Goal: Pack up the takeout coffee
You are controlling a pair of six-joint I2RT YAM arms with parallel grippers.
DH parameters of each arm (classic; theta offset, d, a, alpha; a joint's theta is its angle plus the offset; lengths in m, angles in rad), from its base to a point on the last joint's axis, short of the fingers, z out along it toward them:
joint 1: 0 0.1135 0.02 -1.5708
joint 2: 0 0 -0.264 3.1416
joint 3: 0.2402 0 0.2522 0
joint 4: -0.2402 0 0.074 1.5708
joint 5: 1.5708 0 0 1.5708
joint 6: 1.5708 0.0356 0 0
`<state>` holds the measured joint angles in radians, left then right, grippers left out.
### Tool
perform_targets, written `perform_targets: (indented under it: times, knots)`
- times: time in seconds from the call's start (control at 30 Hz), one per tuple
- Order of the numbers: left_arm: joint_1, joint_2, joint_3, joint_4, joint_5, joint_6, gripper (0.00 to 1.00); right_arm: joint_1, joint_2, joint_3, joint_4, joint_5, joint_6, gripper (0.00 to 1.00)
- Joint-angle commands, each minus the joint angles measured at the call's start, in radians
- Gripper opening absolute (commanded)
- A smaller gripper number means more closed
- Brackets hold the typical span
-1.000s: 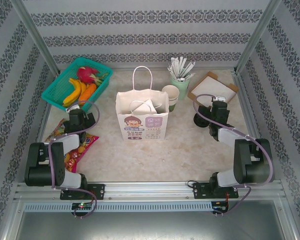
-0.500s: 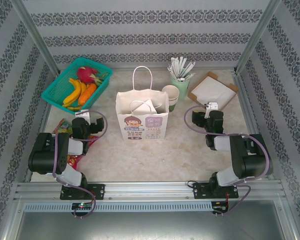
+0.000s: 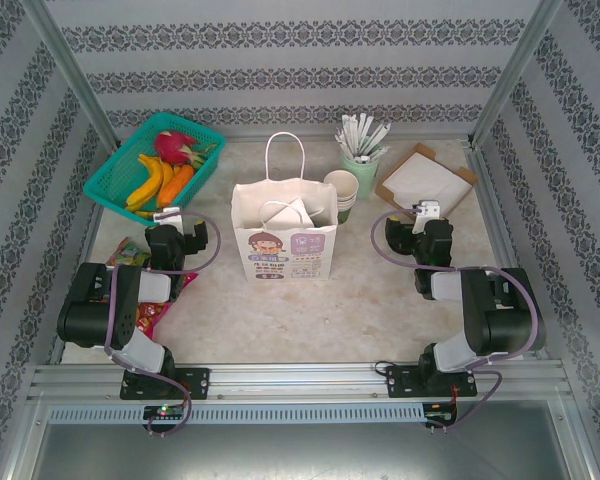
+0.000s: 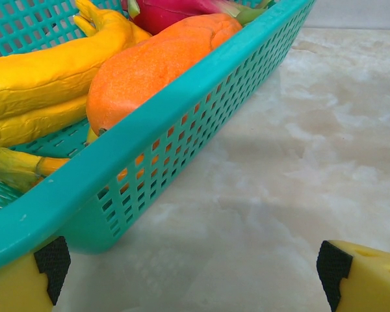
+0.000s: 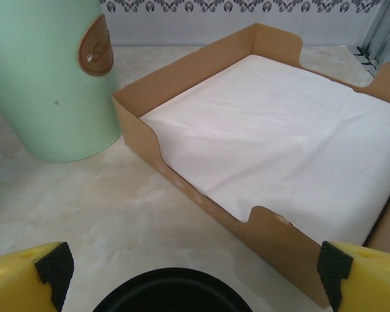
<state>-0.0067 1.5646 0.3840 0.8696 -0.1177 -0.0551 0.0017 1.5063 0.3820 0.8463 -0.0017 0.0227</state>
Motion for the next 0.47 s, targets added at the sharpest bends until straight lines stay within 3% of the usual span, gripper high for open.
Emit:
perform_targets:
  times: [0.0, 0.43]
  knots:
    - [-0.012, -0.004, 0.007, 0.009, -0.013, 0.018, 1.00, -0.007, 0.001, 0.011, 0.028, -0.032, 0.007, 0.98]
    - [-0.009, -0.001, 0.011, 0.002, 0.007, 0.023, 1.00, -0.005, 0.000, 0.009, 0.030, -0.029, 0.007, 0.98]
